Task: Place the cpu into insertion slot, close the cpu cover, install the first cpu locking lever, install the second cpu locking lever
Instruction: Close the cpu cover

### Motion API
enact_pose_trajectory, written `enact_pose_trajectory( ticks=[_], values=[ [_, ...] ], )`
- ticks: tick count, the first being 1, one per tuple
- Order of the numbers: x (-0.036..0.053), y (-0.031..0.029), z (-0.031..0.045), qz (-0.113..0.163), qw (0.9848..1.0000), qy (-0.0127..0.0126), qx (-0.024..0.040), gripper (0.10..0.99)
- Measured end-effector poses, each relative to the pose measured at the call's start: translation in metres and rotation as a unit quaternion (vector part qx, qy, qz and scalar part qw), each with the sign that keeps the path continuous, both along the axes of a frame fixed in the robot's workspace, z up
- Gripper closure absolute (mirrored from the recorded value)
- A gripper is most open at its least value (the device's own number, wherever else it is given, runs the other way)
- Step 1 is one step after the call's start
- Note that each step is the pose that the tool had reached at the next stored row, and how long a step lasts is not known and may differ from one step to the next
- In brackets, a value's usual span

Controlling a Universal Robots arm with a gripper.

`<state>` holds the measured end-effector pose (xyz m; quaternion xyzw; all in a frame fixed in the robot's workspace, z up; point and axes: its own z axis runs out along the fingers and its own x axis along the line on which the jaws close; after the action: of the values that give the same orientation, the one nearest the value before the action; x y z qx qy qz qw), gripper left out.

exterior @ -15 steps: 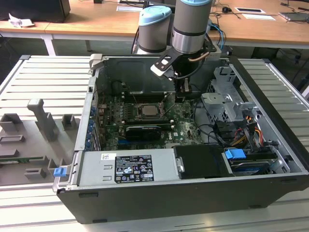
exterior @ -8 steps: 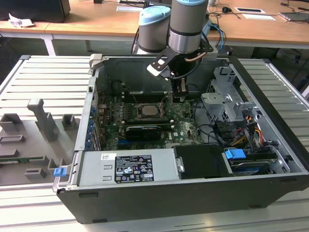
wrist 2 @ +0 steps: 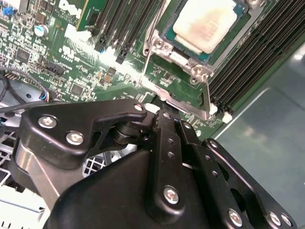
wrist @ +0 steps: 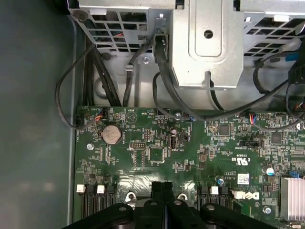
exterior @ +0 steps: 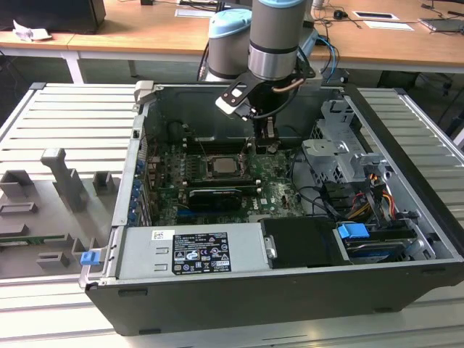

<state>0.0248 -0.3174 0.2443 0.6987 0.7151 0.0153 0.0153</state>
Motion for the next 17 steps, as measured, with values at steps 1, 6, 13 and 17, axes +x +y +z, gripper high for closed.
enact_pose_trajectory(
  ticks=[1, 6, 13, 17],
  values=[
    [-0.0022, 0.0000, -0.0001, 0.000, 1.0000, 0.0000, 0.0000, 0.980],
    [-0.0106, 0.0000, -0.0006, 0.000, 1.0000, 0.0000, -0.0001, 0.980],
    [-0.0380, 0.0003, -0.0065, 0.000, 1.0000, 0.0000, 0.0008, 0.980],
    [-0.0423, 0.0006, -0.0139, 0.000, 1.0000, 0.0000, 0.0009, 0.980]
  ],
)
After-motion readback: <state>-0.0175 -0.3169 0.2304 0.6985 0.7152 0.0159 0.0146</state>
